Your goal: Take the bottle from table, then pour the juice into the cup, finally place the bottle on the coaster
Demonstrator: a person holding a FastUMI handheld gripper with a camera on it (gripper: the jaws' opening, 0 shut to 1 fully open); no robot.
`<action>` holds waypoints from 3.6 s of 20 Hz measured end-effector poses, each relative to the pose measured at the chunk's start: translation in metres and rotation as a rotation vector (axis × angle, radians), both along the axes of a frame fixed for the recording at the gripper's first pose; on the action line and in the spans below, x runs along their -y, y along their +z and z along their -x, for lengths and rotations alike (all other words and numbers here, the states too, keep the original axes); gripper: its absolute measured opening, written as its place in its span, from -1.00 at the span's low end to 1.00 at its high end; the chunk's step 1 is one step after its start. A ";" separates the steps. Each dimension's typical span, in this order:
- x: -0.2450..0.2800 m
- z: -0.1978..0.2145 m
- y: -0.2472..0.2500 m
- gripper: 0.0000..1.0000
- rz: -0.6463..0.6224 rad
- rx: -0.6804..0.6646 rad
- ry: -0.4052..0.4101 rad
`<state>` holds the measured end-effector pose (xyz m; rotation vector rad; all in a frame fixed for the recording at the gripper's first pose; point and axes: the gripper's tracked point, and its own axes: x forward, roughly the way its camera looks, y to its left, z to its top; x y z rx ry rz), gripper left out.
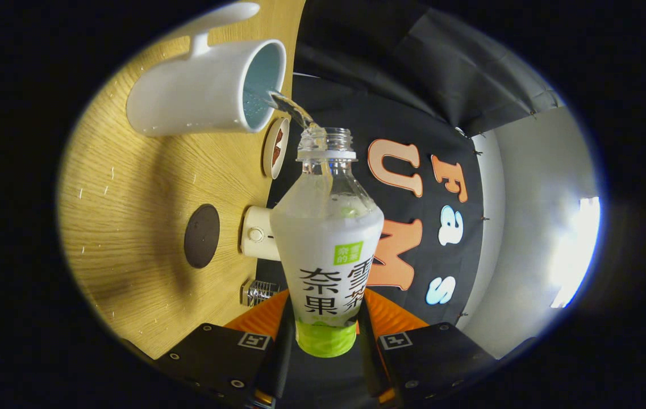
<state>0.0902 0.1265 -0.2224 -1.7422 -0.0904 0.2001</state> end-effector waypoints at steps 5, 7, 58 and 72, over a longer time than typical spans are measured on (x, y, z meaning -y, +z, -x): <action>0.000 0.001 0.005 0.10 0.028 -0.001 0.008; -0.002 -0.001 0.006 0.10 0.041 0.001 0.013; -0.070 -0.021 0.056 0.09 0.466 0.159 0.303; -0.076 -0.020 0.058 0.10 0.431 0.150 0.307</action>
